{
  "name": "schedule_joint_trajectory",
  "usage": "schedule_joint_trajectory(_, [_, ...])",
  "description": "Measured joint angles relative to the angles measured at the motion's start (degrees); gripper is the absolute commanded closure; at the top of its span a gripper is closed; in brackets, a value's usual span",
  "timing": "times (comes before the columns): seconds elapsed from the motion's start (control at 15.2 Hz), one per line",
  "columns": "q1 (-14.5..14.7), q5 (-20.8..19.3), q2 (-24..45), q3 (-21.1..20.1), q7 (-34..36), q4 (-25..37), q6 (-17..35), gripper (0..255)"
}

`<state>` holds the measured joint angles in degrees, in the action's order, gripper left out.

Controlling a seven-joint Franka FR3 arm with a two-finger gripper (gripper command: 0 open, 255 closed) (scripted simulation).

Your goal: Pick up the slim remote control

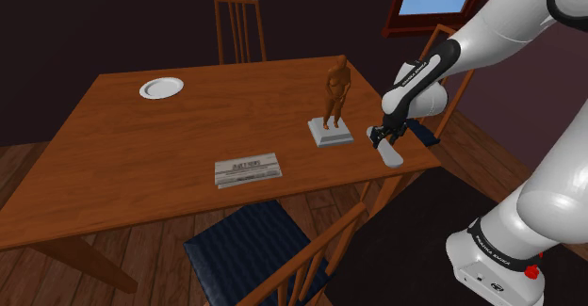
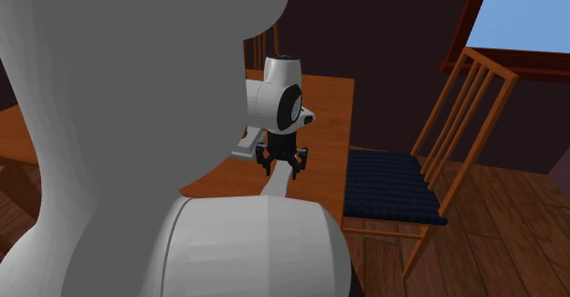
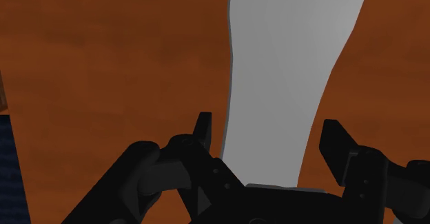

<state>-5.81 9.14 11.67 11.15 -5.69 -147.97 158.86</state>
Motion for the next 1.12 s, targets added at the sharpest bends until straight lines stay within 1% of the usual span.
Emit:
schedule_joint_trajectory(0.26, [0.2, -0.7, -1.0, 0.4, 0.5, -0.2, -0.9, 255])
schedule_joint_trajectory(0.66, [0.8, -4.1, -6.2, 1.8, 2.8, -0.4, -5.6, 255])
schedule_joint_trajectory(1.12, [1.0, -7.4, -11.9, 2.3, 5.3, -0.4, -11.2, 255])
